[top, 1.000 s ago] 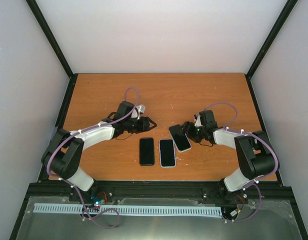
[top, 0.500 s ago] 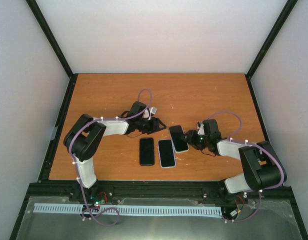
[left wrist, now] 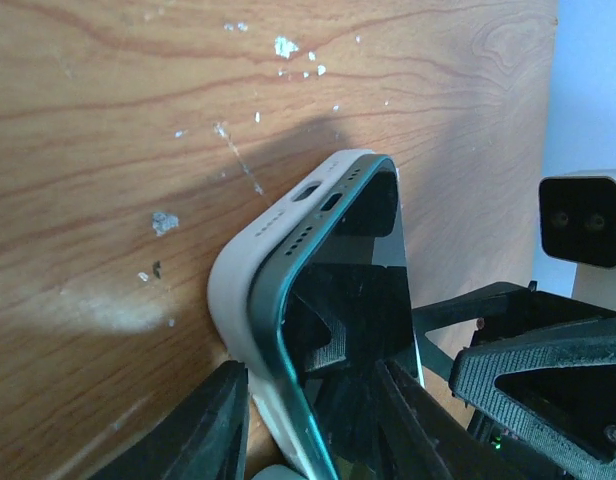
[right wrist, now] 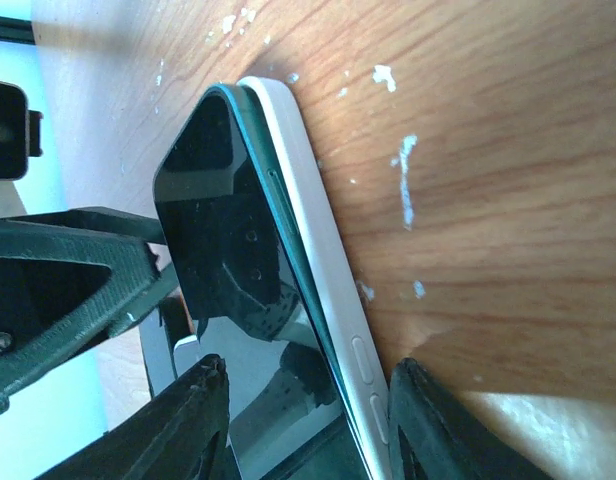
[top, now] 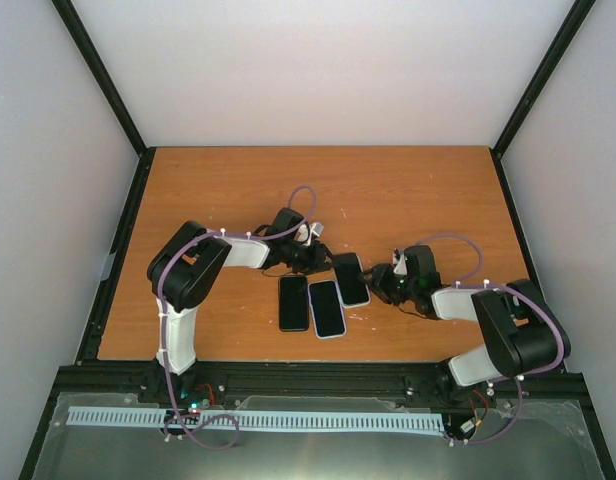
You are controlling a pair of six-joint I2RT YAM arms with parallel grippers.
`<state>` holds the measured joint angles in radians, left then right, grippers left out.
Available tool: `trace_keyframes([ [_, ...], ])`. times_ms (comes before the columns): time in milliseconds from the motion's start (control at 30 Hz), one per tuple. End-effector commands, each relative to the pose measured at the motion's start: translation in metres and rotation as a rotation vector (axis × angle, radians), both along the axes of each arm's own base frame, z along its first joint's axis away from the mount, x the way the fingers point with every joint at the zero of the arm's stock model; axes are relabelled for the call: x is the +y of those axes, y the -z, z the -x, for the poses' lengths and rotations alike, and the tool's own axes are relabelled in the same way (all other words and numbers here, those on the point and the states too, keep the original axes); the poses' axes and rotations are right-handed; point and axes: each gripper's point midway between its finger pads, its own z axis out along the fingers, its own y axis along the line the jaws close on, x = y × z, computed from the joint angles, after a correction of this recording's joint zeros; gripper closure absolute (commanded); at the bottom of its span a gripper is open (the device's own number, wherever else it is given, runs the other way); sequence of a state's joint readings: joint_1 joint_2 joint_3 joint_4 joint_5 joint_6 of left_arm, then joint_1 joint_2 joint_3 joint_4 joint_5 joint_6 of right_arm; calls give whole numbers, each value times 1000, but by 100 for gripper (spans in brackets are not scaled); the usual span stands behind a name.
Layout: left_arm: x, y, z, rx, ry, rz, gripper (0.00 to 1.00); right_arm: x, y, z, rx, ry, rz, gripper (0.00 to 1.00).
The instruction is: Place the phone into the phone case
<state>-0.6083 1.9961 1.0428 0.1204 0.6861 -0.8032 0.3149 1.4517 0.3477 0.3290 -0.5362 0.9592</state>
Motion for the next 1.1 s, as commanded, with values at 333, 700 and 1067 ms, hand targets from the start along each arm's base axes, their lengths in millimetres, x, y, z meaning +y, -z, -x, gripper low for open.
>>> trace_keyframes([
  [333, -12, -6, 2, 0, 37, 30, 73, 28, -4, 8, 38, -121, -133, 55],
  [700, -10, -23, 10, -26, 53, 73, 59, 35, -36, 6, -43, -120, -236, 55],
  [1067, -6, -21, 14, -39, 57, 70, 55, 43, -42, 7, -61, -160, -292, 55],
])
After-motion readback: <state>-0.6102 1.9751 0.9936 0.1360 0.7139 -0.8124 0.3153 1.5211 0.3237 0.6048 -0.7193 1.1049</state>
